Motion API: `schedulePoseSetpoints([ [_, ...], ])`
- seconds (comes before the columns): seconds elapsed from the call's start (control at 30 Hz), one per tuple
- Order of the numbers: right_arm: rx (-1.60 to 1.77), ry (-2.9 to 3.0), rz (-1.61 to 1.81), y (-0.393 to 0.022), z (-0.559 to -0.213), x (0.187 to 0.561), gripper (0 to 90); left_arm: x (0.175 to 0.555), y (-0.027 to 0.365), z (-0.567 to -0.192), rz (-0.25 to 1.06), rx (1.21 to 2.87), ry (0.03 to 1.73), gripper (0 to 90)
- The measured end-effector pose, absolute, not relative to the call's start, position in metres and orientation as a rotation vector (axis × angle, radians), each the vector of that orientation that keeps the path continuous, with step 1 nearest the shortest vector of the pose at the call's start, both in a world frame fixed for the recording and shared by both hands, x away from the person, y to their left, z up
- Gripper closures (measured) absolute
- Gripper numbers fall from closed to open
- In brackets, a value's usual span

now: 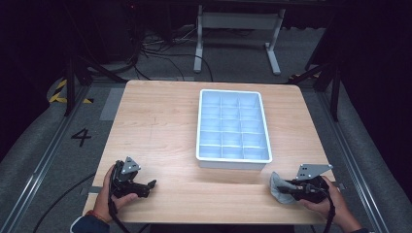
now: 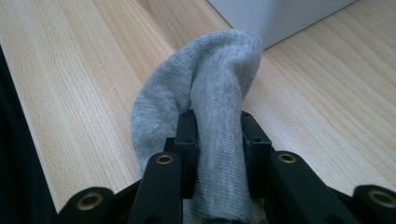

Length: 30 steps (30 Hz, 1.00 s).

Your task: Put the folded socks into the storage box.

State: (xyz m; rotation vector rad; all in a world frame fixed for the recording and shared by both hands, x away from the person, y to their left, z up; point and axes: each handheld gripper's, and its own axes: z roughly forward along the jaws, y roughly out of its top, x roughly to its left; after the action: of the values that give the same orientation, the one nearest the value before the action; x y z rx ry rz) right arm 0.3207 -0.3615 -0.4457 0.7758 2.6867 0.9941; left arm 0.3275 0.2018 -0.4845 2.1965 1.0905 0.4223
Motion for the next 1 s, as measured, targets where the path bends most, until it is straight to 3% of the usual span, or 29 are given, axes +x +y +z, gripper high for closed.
schedulePoseSetpoints([
  [1.0, 0.821, 2.549, 1.076, -0.388, -0.42, 0.314, 73.7, 0.328, 0.202, -0.485, 0.424, 2.197, 1.09, 2.3],
])
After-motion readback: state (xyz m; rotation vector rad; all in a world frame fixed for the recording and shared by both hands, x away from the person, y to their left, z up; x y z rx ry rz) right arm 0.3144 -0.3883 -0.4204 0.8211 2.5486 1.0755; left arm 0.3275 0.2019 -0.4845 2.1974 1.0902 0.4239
